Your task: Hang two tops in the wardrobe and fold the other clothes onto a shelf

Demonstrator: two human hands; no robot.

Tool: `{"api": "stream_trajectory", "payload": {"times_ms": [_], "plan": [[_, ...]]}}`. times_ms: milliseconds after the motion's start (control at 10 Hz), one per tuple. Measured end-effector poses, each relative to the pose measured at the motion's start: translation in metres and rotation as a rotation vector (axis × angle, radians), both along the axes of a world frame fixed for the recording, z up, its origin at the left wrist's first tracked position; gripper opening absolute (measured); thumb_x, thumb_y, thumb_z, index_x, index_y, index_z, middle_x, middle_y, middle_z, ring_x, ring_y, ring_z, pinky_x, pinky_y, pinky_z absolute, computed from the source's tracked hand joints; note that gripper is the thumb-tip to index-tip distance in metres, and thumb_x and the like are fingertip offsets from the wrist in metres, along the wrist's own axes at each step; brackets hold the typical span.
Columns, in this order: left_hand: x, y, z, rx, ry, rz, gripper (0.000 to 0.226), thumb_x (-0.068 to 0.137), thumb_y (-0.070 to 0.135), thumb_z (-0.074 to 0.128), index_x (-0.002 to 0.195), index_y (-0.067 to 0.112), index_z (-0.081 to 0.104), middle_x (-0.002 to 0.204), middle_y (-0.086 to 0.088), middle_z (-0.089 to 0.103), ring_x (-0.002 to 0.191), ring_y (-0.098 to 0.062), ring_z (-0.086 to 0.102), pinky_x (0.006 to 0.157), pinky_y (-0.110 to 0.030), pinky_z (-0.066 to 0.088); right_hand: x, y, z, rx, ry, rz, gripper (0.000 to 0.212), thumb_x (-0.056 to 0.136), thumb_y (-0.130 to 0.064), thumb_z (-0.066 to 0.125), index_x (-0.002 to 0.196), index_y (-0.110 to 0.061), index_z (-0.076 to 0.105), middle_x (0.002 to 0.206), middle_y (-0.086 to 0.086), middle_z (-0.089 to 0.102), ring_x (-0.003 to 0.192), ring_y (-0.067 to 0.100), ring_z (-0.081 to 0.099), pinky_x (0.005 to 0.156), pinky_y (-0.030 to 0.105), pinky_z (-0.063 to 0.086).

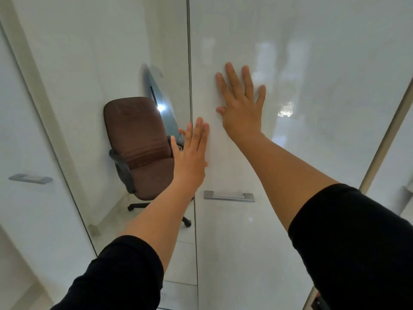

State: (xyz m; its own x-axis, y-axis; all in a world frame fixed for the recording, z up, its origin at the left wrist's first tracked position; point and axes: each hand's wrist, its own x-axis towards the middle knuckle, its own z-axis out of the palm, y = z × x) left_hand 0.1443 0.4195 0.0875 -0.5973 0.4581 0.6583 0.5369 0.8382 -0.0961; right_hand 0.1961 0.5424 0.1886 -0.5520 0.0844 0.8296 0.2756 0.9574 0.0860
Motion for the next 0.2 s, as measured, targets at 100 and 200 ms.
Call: {"api": "stream_trajectory", "payload": {"times_ms": [100, 200], "plan": [[0.015, -0.007, 0.005, -0.016, -0.066, -0.012, 0.1, 0.089, 0.034, 0.059, 0.147, 0.018, -0.021, 0.153, 0.0, -0.032, 0.144, -0.025, -0.021, 0.111, -0.057, -0.006, 0.016, -0.021, -0.023, -0.134, -0.075, 0.022, 0.073, 0.094, -0.036, 0.05, 0.152, -0.025, 0.006, 0.161, 0.0, -0.003, 0.148, 0.024, -0.004, 0.113, 0.059, 0.002], [0.036, -0.037, -0.039, -0.001, -0.196, -0.08, 0.082, 0.092, 0.031, 0.051, 0.152, 0.021, -0.004, 0.158, 0.002, -0.017, 0.144, -0.023, -0.021, 0.113, -0.058, -0.004, 0.049, -0.038, -0.1, -0.337, -0.168, 0.112, 0.07, 0.094, -0.032, 0.049, 0.151, -0.028, 0.009, 0.16, -0.001, 0.006, 0.147, 0.021, 0.012, 0.114, 0.055, 0.01]]}}
